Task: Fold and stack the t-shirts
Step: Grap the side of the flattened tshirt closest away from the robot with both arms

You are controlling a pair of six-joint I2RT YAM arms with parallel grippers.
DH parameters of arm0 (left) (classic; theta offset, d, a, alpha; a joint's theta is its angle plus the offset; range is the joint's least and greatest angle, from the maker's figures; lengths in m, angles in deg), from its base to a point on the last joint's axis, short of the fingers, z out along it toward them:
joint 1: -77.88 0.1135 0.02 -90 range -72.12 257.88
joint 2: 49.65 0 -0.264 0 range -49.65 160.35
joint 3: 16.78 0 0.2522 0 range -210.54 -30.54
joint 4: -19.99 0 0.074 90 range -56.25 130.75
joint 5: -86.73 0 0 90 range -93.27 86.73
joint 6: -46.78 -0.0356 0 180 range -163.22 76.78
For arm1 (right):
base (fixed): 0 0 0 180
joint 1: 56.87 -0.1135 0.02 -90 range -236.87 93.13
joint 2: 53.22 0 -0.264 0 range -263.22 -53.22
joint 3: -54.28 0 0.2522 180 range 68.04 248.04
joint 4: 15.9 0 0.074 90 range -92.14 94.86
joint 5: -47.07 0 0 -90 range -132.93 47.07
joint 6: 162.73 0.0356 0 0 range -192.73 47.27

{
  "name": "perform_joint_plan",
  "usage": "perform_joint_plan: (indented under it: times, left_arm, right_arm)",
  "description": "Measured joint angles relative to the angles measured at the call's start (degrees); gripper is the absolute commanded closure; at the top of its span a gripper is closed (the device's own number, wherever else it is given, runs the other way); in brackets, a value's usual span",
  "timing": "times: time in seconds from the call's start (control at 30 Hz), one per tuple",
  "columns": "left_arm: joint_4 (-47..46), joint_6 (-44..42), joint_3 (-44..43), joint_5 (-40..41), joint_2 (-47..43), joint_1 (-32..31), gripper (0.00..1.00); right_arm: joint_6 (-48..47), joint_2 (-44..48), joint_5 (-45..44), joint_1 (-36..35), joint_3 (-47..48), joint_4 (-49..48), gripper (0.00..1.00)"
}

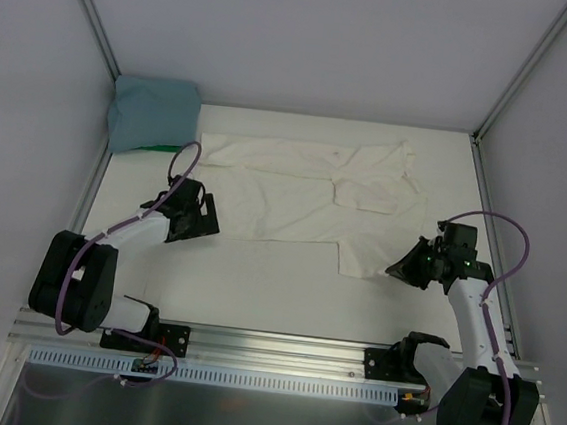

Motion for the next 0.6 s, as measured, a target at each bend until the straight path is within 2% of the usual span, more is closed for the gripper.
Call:
perform_joint_plan:
  times: [0.13, 0.23, 0.27, 0.3, 0.33, 0.6]
  left_arm:
    - [-1.1, -0.1, -1.8, 0.2, 2.6, 0.0, 0.15]
    - [-1.9, 0.1, -2.2, 0.1, 3.5, 0.0, 0.62]
    - [-1.9, -0.1, -2.2, -0.1, 3.7, 0.0, 0.87]
    - [-1.9, 0.0, -2.2, -0.1, 3.8, 0.0, 0.95]
    - [-1.9, -0.3, -2.2, -0.3, 3.9, 0.0, 1.00]
    - [-0.2, -0.5, -2.6, -0.3, 3.8, 0.0, 1.00]
  right_arm:
    - [-0.3, 0.0, 0.4, 0.3, 0.0, 0.0, 1.00]
    - [-0.4, -0.5, 0.8, 0.4, 0.0, 0.0, 1.00]
    - [-0.5, -0.8, 0.9, 0.5, -0.1, 0.0, 1.00]
    - [-0.5, -1.0, 1.0, 0.5, -0.1, 0.0, 1.00]
    - [-0.5, -1.2, 1.1, 0.6, -0.1, 0.0, 1.00]
    - [-0.7, -2.1, 1.3, 0.8, -0.1, -0.1, 1.00]
